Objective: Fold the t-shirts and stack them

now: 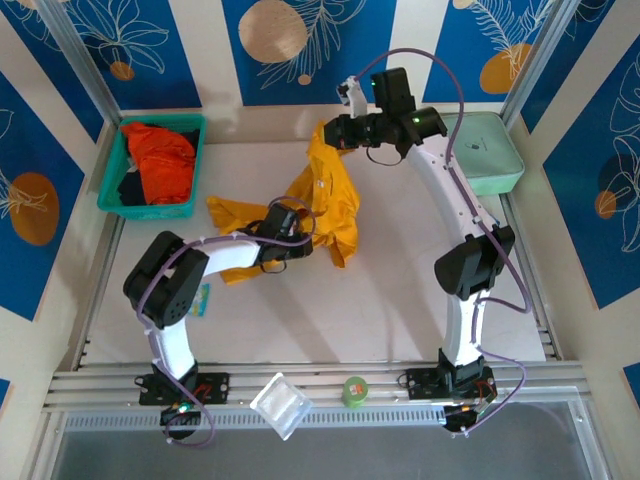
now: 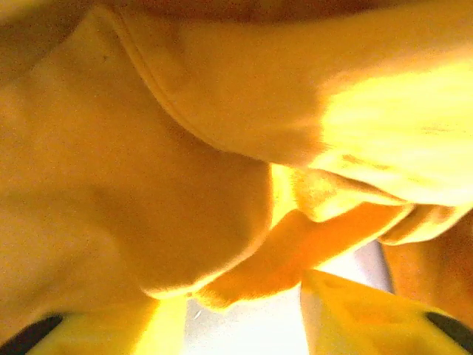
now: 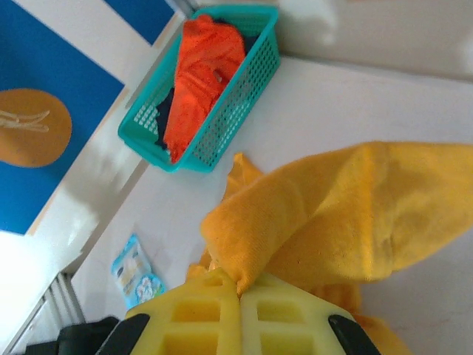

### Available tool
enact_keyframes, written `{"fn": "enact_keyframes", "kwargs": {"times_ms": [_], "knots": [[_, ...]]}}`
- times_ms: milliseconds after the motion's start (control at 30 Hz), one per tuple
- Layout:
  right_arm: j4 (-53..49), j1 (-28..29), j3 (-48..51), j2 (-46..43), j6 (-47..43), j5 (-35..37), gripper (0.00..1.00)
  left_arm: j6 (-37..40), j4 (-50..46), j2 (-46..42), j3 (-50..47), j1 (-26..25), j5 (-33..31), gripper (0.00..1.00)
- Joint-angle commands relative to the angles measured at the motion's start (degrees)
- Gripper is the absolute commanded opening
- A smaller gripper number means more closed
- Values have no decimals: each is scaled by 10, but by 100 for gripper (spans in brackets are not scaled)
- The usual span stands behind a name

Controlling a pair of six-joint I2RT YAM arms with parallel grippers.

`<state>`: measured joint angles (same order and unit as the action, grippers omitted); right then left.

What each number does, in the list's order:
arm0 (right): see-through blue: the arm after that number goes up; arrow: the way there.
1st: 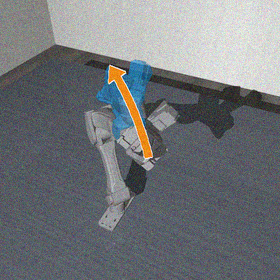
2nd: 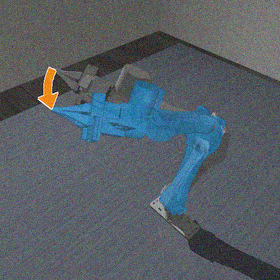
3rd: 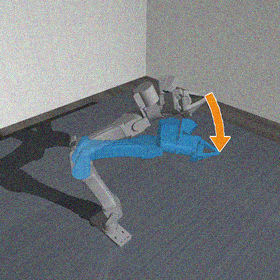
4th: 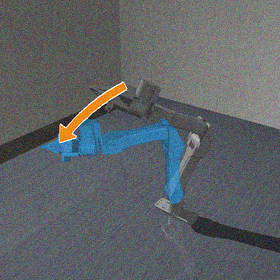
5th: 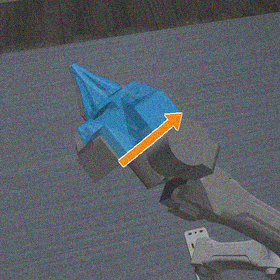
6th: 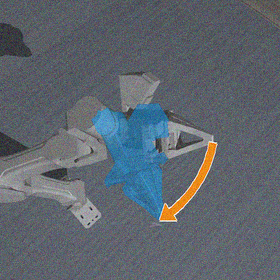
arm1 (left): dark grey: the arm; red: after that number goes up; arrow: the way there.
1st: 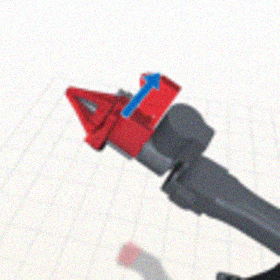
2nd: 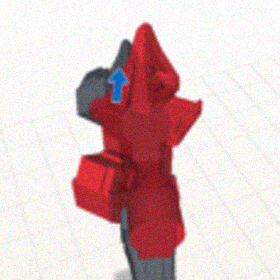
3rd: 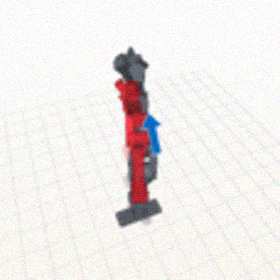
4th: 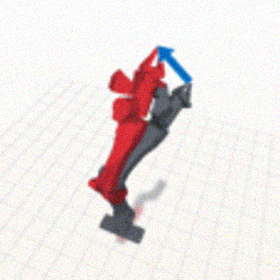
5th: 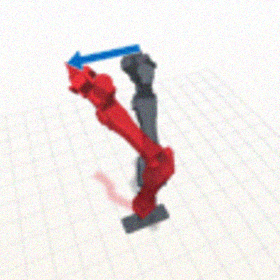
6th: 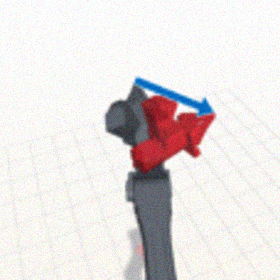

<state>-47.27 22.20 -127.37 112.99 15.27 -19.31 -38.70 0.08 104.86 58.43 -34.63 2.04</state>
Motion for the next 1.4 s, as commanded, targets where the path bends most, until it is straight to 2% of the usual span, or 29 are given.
{"fn": "enact_keyframes", "kwargs": {"times_ms": [0,100,233,367,533,633,667,767,800,867,900,933,1067,1133,1233,1367], "knots": [[-6,1,66,-52,-8,-44,0,30,22,-42,16,-2,-9,60],[30,-11,160,-103,16,0,0,59,-21,-84,14,-1,-30,67],[48,-63,242,-131,46,46,0,83,-84,-141,0,-1,-60,67],[66,-123,291,-116,47,101,0,90,-133,-193,-36,0,-103,67],[70,-179,234,-13,29,130,0,96,-162,-209,-63,5,-130,65],[43,-192,139,74,19,143,0,97,-159,-196,-68,5,-130,62],[28,-192,102,104,19,152,4,97,-159,-189,-68,6,-132,62],[-20,-187,22,160,27,190,45,94,-158,-168,-66,6,-136,60],[-34,-184,12,165,36,200,53,93,-157,-163,-66,6,-138,60],[-42,-171,34,145,56,223,61,92,-158,-157,-67,6,-144,60],[-36,-161,65,124,67,236,77,91,-159,-156,-69,6,-148,60],[-29,-147,103,97,78,250,88,89,-161,-156,-71,6,-153,60],[-8,-74,243,-1,125,326,95,90,-175,-158,-74,8,-177,60],[-7,-37,282,-28,155,357,96,92,-184,-156,-73,9,-186,60],[-11,-9,290,-23,201,382,97,93,-196,-150,-70,12,-200,59],[-31,17,249,30,234,392,96,79,-207,-143,-71,18,-211,58]]}}
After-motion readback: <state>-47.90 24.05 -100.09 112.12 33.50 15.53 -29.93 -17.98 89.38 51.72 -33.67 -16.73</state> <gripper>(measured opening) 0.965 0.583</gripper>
